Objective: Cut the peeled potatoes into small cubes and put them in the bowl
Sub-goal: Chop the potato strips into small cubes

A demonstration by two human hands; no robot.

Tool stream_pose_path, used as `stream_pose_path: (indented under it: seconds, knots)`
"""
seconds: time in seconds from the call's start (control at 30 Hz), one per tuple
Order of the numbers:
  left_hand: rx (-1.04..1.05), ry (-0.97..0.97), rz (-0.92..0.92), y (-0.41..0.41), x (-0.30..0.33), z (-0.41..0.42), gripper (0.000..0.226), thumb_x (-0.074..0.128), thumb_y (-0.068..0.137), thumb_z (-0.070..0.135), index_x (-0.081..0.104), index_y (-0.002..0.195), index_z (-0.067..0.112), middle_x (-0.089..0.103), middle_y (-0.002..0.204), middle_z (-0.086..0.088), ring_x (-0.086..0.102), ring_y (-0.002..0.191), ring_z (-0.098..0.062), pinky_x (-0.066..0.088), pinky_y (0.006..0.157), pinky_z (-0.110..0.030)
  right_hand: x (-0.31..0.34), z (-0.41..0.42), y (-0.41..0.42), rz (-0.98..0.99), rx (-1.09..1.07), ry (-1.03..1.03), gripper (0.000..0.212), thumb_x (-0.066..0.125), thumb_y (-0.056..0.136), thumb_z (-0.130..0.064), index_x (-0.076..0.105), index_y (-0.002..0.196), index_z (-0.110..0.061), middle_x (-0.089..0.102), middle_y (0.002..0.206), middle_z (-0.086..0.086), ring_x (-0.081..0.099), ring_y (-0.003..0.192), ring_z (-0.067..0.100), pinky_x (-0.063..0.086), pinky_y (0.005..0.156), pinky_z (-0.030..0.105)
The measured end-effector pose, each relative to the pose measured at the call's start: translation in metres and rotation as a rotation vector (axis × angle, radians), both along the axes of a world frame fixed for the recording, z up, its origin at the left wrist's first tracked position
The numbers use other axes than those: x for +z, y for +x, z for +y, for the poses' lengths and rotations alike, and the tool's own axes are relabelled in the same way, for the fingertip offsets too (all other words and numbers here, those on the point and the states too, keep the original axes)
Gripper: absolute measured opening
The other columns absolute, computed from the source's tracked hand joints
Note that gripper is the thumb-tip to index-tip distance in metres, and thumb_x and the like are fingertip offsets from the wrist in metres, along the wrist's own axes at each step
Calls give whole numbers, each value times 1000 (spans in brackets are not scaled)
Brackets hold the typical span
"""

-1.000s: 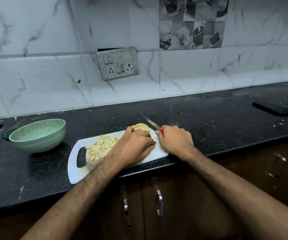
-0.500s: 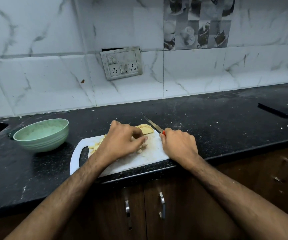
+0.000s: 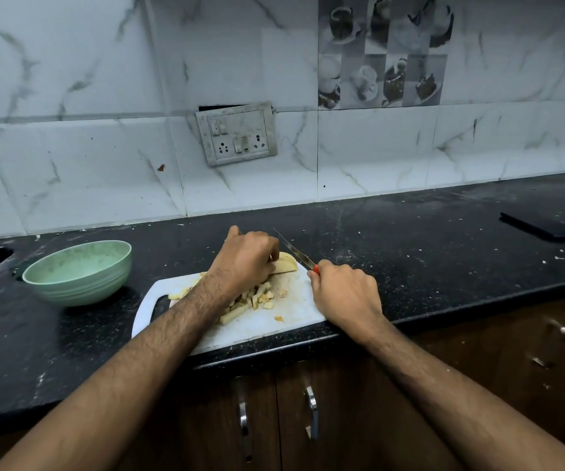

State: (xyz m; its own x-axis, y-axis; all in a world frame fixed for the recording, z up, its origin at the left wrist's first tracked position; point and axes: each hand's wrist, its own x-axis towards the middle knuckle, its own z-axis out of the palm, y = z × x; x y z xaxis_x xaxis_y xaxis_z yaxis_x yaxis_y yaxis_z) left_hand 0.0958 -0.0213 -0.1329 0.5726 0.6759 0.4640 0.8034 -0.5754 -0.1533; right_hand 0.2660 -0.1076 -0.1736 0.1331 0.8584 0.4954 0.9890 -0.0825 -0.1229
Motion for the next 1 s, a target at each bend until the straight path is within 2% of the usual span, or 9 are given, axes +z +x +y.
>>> stream_pose_path:
  seconds: [0.27, 0.43, 0.57, 0.67, 0.77, 0.87, 0.9, 0.97, 1.0]
  knots:
    - [-17, -3, -6, 1, 6, -4, 5, 62, 91, 20, 62, 90, 25, 69, 87, 11, 63, 83, -13, 22, 81, -31, 0, 0, 0, 11, 4, -4, 35, 33, 103, -44, 57, 110, -20, 70, 97, 4, 65, 87, 29, 37, 64, 36]
    - [-72, -20, -3, -6, 16, -12, 12, 65, 90, 25, 54, 88, 31, 62, 83, 17, 62, 83, -9, 22, 79, -33, 0, -2, 0, 14, 3, -6, 34, 32, 103, -44, 57, 110, -20, 70, 98, 4, 65, 88, 30, 37, 65, 36]
    - [-247, 122, -22, -7, 12, -27, 14, 71, 87, 25, 58, 88, 31, 48, 84, 19, 58, 83, -7, 24, 75, -34, 6, -2, 2, 91, -4, -67, 34, 34, 102, -45, 57, 108, -21, 69, 103, 6, 64, 94, 33, 37, 69, 37]
    - [-410, 151, -53, -5, 1, -35, 25, 73, 79, 8, 57, 78, 26, 40, 80, 19, 50, 67, -10, 30, 68, -33, 13, 1, 9, 195, 13, -187, 31, 36, 101, -48, 55, 97, -24, 67, 108, 7, 62, 101, 34, 39, 73, 38]
    - [-452, 56, -103, -7, -13, -30, 27, 74, 74, 2, 58, 76, 23, 48, 78, 16, 55, 67, -11, 35, 65, -31, 22, -1, 20, 328, 66, -304, 37, 40, 99, -52, 46, 78, -22, 62, 97, 3, 61, 98, 31, 44, 77, 39]
    - [-468, -83, -161, -11, -21, -25, 22, 74, 77, -1, 66, 85, 17, 59, 85, 10, 61, 75, -11, 48, 67, -29, 28, -9, 29, 361, 103, -359, 38, 44, 98, -51, 48, 76, -20, 60, 87, 0, 60, 90, 29, 46, 78, 39]
    - [-474, -108, -174, -13, -22, -25, 20, 73, 79, -1, 68, 89, 16, 62, 88, 8, 62, 79, -9, 49, 70, -24, 29, -12, 30, 354, 113, -371, 37, 45, 98, -50, 50, 76, -20, 60, 84, 0, 61, 89, 28, 46, 77, 39]
    - [-478, -119, -197, -16, -22, -26, 18, 70, 83, 2, 71, 94, 16, 67, 91, 8, 60, 86, -4, 41, 75, -8, 29, -17, 30, 332, 136, -397, 36, 46, 98, -49, 52, 76, -20, 59, 80, -2, 61, 88, 27, 47, 77, 39]
    - [-475, -124, -206, -18, -22, -26, 15, 70, 85, 6, 71, 96, 16, 68, 92, 9, 61, 87, -3, 39, 77, -7, 30, -19, 29, 318, 145, -408, 35, 46, 97, -48, 53, 76, -21, 58, 79, -3, 62, 88, 26, 48, 79, 40]
